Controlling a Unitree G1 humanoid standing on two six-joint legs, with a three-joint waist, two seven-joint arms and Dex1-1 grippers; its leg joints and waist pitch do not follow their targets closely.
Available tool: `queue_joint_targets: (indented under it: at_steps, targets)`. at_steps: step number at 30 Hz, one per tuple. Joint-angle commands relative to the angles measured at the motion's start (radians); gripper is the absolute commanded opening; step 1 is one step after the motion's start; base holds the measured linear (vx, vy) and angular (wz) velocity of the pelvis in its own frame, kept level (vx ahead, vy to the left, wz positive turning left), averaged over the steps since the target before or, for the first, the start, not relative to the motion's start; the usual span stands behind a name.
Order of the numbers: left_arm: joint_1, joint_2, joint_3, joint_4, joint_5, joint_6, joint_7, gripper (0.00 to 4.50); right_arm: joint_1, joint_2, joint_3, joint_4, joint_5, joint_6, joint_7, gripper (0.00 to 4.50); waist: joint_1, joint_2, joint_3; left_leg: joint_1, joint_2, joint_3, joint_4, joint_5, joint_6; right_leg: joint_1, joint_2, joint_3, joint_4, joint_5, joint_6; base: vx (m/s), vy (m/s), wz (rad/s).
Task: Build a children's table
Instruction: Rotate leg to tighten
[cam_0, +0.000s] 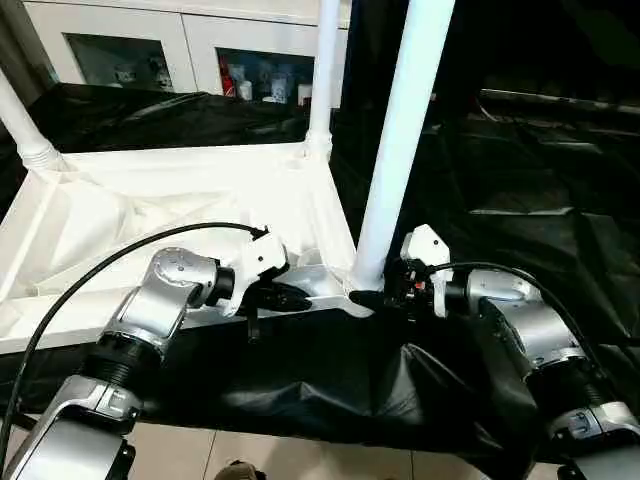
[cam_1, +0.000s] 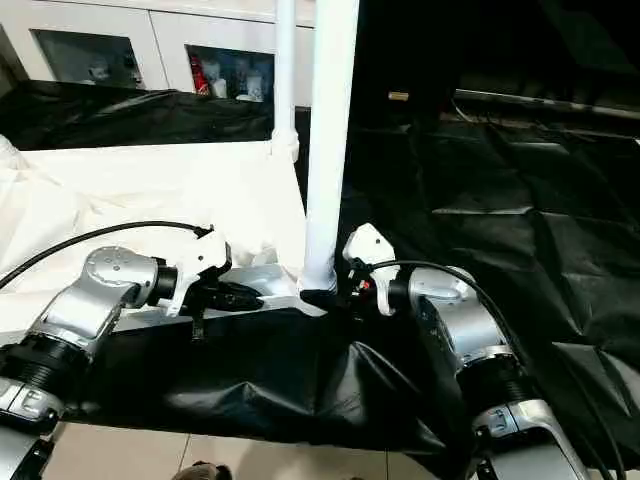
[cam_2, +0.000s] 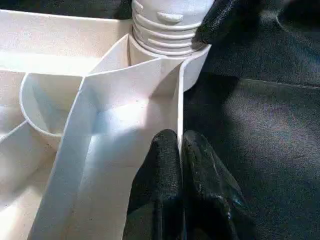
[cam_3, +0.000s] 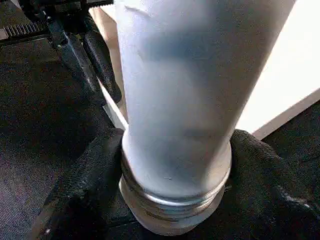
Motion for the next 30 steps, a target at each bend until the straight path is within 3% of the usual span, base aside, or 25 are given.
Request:
queue_joint_targets:
  at_steps: [1, 5, 8, 11, 14, 17, 20, 23, 27, 30]
  targets:
    - [0.01, -0.014, -0.002, -0.038, -0.056, -0.003, -0.043, 0.0, -0.011, 0.008, -0.01, 0.015, -0.002, -0.001, -0.014, 2.85, 0.001, -0.007, -0.063, 0.021, 0.042, -0.015, -0.051, -0.135, 0.076, 0.051, -0.067, 0.049, -0.058, -0.05, -0.241, 0.0, 0.0, 0.0]
    - [0.011, -0.029, 0.0, -0.024, -0.036, 0.015, 0.009, 0.0, -0.021, 0.042, -0.039, 0.082, -0.026, 0.0, -0.142, 2.78, -0.002, -0.008, -0.062, 0.021, 0.042, -0.015, -0.052, -0.135, 0.073, 0.049, -0.069, 0.049, -0.059, -0.063, -0.242, 0.0, 0.0, 0.0]
    - [-0.01, -0.081, 0.013, 0.042, 0.014, 0.02, 0.165, 0.0, -0.034, 0.108, -0.092, 0.172, -0.045, 0.016, -0.357, 2.76, -0.016, -0.007, -0.057, 0.022, 0.041, -0.019, -0.059, -0.181, 0.032, 0.047, -0.07, 0.048, -0.069, -0.15, -0.229, 0.0, 0.0, 0.0]
    - [-0.046, -0.178, 0.032, 0.117, 0.056, 0.063, 0.374, 0.0, -0.047, 0.22, -0.185, 0.239, -0.022, 0.045, -0.647, 2.76, -0.019, -0.006, -0.053, 0.031, 0.042, -0.02, -0.065, -0.238, -0.003, 0.041, -0.073, 0.053, -0.082, -0.243, -0.199, 0.0, 0.0, 0.0]
    - [-0.052, -0.196, 0.036, 0.126, 0.058, 0.072, 0.405, 0.0, -0.05, 0.237, -0.197, 0.248, -0.02, 0.045, -0.688, 2.75, -0.016, -0.003, -0.053, 0.033, 0.04, -0.021, -0.066, -0.263, -0.008, 0.043, -0.076, 0.054, -0.089, -0.295, -0.174, 0.0, 0.0, 0.0]
    - [-0.091, -0.325, 0.038, 0.178, 0.067, 0.098, 0.547, 0.0, -0.093, 0.327, -0.173, 0.339, -0.08, -0.02, -0.882, 2.75, -0.018, -0.002, -0.054, 0.035, 0.038, -0.02, -0.067, -0.264, -0.021, 0.037, -0.072, 0.054, -0.091, -0.286, -0.167, 0.0, 0.0, 0.0]
    - [-0.099, -0.333, 0.029, 0.188, 0.083, 0.087, 0.555, 0.0, -0.103, 0.342, -0.175, 0.347, -0.08, -0.032, -0.879, 2.75, -0.014, -0.004, -0.056, 0.032, 0.035, -0.02, -0.065, -0.255, -0.002, 0.041, -0.072, 0.054, -0.089, -0.26, -0.158, 0.0, 0.0, 0.0]
    - [-0.101, -0.293, 0.015, 0.181, 0.096, 0.068, 0.518, 0.0, -0.116, 0.342, -0.201, 0.308, -0.019, -0.057, -0.761, 3.45, -0.01, -0.003, -0.06, 0.025, 0.035, -0.02, -0.064, -0.214, 0.036, 0.049, -0.072, 0.053, -0.081, -0.169, -0.168, 0.0, 0.0, 0.0]
    - [-0.099, -0.272, 0.019, 0.181, 0.095, 0.058, 0.499, 0.0, -0.125, 0.321, -0.184, 0.299, -0.031, -0.07, -0.732, 3.73, -0.011, -0.003, -0.061, 0.024, 0.036, -0.02, -0.062, -0.196, 0.043, 0.051, -0.071, 0.05, -0.078, -0.151, -0.183, 0.0, 0.0, 0.0]
    - [-0.083, -0.224, 0.024, 0.16, 0.085, 0.024, 0.425, 0.0, -0.132, 0.253, -0.149, 0.267, -0.059, -0.068, -0.645, 3.92, -0.01, -0.006, -0.061, 0.022, 0.036, -0.02, -0.062, -0.202, 0.043, 0.052, -0.072, 0.049, -0.08, -0.178, -0.185, 0.0, 0.0, 0.0]
